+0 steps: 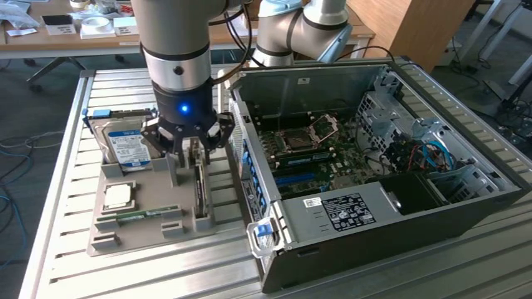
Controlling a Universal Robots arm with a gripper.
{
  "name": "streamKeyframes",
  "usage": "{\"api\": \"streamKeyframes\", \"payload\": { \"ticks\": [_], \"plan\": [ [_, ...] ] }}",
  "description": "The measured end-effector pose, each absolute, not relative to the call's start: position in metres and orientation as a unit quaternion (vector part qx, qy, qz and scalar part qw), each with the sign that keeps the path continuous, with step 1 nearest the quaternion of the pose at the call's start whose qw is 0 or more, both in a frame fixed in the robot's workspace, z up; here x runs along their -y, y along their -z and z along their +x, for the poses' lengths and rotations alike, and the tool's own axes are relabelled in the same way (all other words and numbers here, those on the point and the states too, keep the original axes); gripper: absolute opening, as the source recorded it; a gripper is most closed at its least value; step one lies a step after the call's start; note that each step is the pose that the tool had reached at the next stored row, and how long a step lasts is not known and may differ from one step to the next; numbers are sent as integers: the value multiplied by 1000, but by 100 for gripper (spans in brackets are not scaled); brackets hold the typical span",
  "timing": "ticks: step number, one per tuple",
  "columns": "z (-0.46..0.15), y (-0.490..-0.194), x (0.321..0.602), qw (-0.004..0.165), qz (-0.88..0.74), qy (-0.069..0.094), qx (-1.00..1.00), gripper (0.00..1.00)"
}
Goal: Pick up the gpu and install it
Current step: 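Pick up the gpu and move the gpu toward the slot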
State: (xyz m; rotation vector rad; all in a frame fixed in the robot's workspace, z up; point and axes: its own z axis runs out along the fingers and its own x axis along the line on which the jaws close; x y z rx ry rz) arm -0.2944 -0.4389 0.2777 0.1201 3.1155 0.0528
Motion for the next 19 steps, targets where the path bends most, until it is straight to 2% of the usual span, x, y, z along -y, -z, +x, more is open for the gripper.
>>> {"api": "streamKeyframes", "payload": {
  "ticks": [19],
  "plan": [
    [-293, -254, 439, 12, 39, -17, -999, 49]
  ]
}}
